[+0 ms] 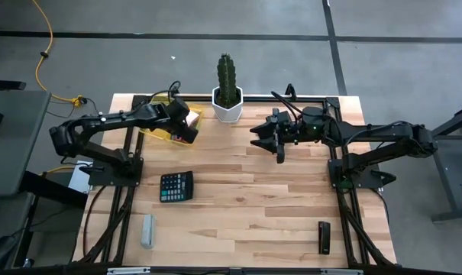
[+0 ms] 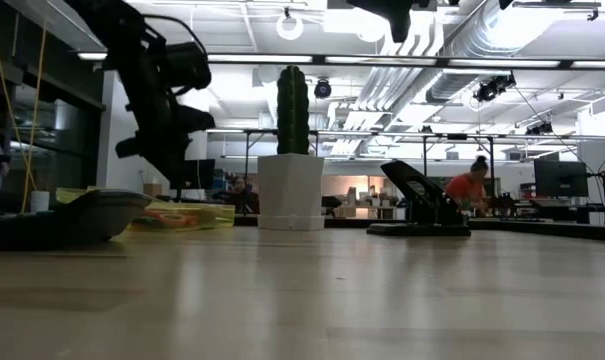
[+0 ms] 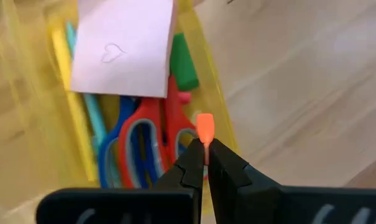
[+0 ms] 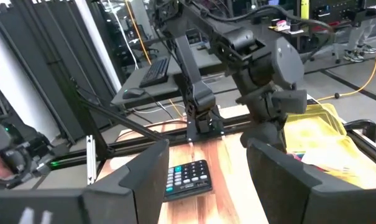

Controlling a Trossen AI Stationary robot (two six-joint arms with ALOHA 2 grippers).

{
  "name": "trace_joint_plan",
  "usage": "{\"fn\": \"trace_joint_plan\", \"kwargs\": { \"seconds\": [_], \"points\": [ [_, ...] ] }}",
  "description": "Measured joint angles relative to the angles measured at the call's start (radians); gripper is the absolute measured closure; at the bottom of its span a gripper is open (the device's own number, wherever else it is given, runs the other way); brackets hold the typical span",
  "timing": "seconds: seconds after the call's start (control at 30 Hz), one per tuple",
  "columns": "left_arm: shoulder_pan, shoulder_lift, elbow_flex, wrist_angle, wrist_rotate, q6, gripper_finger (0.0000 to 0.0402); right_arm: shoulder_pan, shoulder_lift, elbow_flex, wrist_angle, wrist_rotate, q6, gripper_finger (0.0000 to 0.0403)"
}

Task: Pack school essentials
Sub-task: Put the orange cap eraser into the transparent yellow supply box, then return to Home Position

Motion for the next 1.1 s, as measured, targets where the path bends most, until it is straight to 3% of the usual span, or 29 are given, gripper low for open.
{"fn": "trace_joint_plan", "kwargs": {
  "seconds": [0.4, 0.8, 1.1],
  "points": [
    [0.011, 0.055, -0.013, 0.044, -0.018, -0.010, 0.0387, 0.000, 0.000, 0.000, 0.000, 0.007, 0.000, 0.0197],
    [0.011, 0.041, -0.008, 0.039, 0.003, -0.005, 0.0255, 0.000, 0.000, 0.000, 0.000, 0.006, 0.000, 0.0197],
    [0.004, -0.096, 0.138, 0.061, 0.122, 0.020, 0.0198, 0.000, 0.000, 0.000, 0.002, 0.006, -0.007, 0.0197]
  ]
}}
